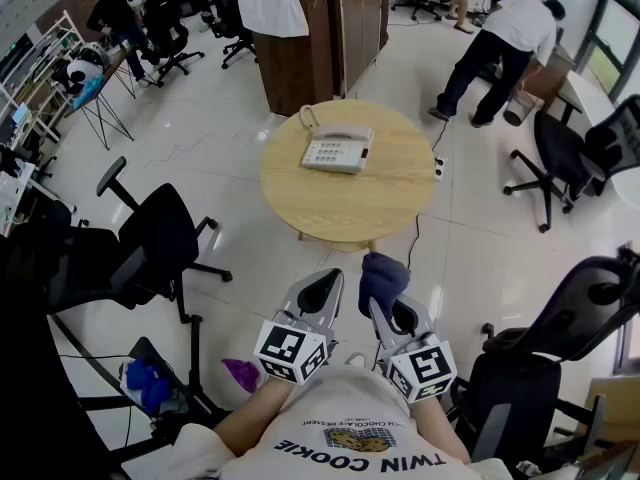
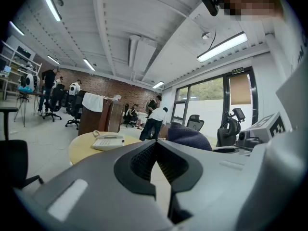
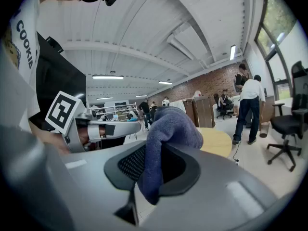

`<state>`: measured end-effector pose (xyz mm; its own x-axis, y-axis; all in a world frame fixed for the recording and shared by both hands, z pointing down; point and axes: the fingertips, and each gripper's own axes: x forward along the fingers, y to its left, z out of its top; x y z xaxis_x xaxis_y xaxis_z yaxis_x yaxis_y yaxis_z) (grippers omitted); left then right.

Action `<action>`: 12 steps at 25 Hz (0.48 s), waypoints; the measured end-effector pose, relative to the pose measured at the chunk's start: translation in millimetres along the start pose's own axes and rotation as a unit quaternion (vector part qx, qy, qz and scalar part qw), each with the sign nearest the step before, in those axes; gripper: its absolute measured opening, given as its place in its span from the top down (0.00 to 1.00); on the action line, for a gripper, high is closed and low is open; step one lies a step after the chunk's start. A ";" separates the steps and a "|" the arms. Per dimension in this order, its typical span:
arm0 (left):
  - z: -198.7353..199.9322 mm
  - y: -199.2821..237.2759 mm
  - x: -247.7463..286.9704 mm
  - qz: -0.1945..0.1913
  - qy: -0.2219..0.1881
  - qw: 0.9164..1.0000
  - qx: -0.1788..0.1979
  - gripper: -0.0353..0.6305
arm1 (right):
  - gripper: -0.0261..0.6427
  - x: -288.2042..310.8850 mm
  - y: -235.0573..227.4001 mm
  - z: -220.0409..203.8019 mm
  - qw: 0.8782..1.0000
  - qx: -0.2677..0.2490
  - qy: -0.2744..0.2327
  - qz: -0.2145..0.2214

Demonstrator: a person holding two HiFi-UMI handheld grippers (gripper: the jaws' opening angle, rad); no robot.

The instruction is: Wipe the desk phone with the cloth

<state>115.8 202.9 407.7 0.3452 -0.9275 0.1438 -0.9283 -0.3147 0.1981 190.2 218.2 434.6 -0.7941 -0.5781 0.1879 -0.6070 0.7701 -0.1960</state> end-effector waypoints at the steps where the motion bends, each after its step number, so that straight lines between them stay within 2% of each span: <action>1: 0.6 -2.0 1.9 -0.002 -0.001 1.000 0.001 0.96 | 0.86 -0.1 -2.1 -0.5 1.000 0.001 0.000 0.000; 12: 2.8 5.3 35.0 0.009 -0.004 1.000 0.006 0.96 | 0.86 19.6 -29.4 7.7 1.000 -0.014 0.003 0.015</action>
<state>122.6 168.2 411.1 0.3282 -0.9342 0.1398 -0.9357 -0.3012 0.1837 192.3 182.1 436.6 -0.8111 -0.5539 0.1879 -0.5825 0.7940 -0.1737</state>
